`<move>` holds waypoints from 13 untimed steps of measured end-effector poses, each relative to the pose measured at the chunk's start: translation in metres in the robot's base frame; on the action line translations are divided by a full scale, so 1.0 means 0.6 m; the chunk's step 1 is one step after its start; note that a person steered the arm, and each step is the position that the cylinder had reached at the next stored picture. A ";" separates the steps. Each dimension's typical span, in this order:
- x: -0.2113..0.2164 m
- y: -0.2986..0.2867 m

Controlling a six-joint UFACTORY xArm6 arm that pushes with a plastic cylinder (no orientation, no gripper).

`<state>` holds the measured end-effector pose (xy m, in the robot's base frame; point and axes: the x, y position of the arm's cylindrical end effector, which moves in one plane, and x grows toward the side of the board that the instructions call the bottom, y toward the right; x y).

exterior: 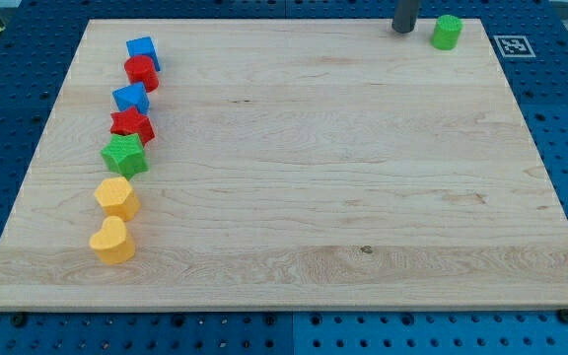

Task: Slide the blue cube to green circle

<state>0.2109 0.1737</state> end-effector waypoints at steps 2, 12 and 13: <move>0.007 0.011; -0.033 -0.748; -0.011 -0.798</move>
<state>0.2041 -0.3051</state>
